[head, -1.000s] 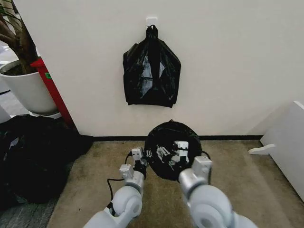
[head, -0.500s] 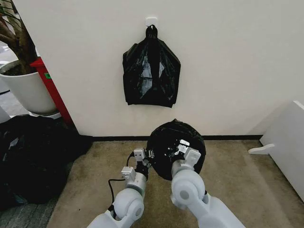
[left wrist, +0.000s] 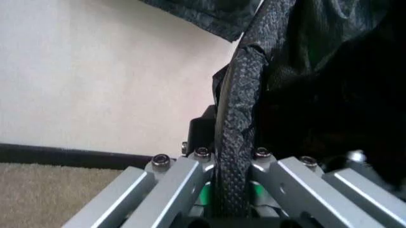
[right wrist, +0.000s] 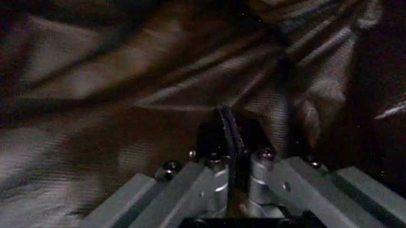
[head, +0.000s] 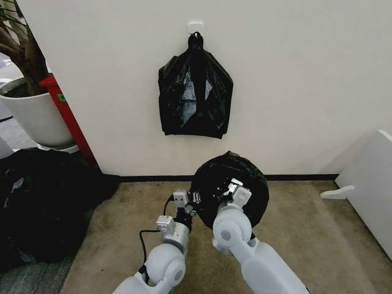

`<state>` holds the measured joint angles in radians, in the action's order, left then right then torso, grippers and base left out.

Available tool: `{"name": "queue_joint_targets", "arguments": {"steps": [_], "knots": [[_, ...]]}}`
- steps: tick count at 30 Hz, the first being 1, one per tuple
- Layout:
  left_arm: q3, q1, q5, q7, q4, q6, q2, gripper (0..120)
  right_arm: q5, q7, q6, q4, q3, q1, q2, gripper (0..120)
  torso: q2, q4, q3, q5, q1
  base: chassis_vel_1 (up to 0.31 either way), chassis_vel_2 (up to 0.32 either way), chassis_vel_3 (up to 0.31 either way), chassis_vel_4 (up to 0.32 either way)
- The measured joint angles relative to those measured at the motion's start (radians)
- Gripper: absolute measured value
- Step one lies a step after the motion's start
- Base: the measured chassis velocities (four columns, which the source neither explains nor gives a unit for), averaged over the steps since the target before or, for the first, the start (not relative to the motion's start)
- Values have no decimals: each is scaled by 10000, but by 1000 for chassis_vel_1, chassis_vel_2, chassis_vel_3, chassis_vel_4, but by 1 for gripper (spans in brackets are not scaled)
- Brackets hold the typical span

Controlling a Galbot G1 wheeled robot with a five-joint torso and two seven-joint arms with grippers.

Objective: Place the garbage bag over the trash bin.

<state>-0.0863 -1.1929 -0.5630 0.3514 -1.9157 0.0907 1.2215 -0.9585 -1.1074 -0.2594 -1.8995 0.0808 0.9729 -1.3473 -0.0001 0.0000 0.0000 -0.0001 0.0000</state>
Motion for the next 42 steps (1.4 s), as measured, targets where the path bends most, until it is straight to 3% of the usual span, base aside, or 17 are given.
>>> {"name": "queue_joint_targets", "arguments": {"steps": [19, 42], "knots": [[-53, -204, 604, -488, -250, 291, -288, 1, -20, 100, -5, 966, -443, -267, -191, 0, 0, 1, 0, 1, 0, 0, 0, 0, 0], [-282, -154, 883, -829, -354, 452, -428, 1, 10, 190, -24, 1002, -999, -51, -28, 0, 0, 0, 0, 2, 0, 0, 0, 0, 0]]}}
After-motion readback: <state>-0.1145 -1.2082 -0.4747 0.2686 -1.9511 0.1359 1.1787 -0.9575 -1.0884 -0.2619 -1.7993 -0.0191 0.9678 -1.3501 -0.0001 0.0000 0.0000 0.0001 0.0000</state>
